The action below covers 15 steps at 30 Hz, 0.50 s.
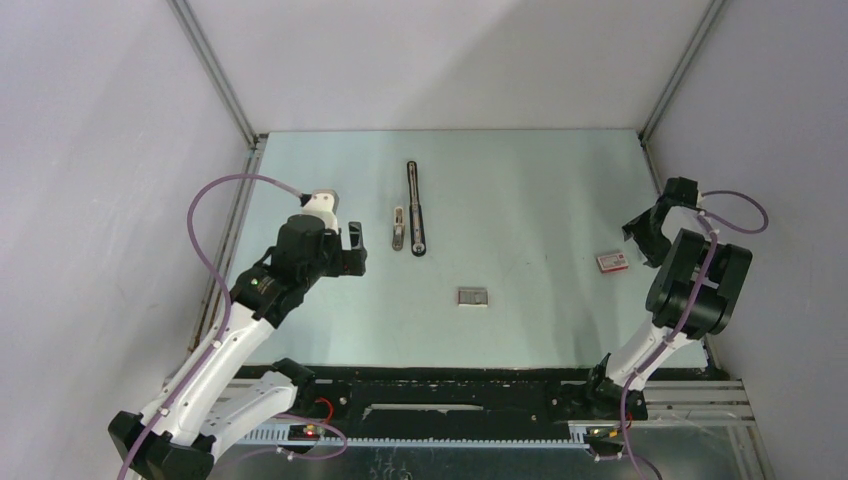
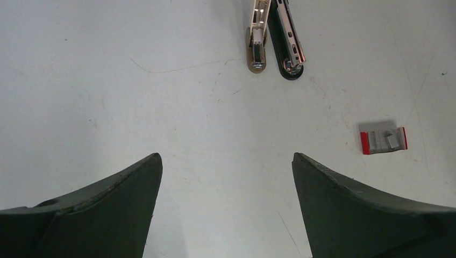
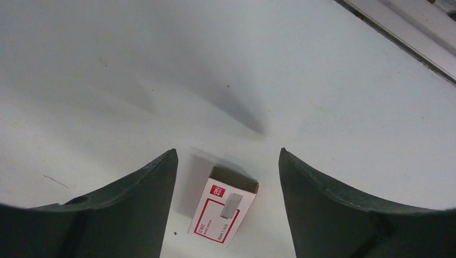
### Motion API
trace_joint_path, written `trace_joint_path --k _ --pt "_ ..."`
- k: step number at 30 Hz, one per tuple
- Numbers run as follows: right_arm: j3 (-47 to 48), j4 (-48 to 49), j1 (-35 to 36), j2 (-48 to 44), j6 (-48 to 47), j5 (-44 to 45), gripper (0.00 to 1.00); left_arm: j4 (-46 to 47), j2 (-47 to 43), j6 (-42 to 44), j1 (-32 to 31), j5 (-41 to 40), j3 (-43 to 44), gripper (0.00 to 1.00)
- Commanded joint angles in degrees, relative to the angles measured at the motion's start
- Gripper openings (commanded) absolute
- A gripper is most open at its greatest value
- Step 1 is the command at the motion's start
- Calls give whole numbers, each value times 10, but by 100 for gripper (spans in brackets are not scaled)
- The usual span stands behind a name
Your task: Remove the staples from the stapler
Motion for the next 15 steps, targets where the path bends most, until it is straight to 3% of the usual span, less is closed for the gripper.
trace_joint_path --k 1,15 --pt "20 0 -4 15 -5 -15 76 10 -8 10 4 1 -1 96" --pt "8 -10 40 27 -12 -13 64 10 -13 10 4 1 -2 96"
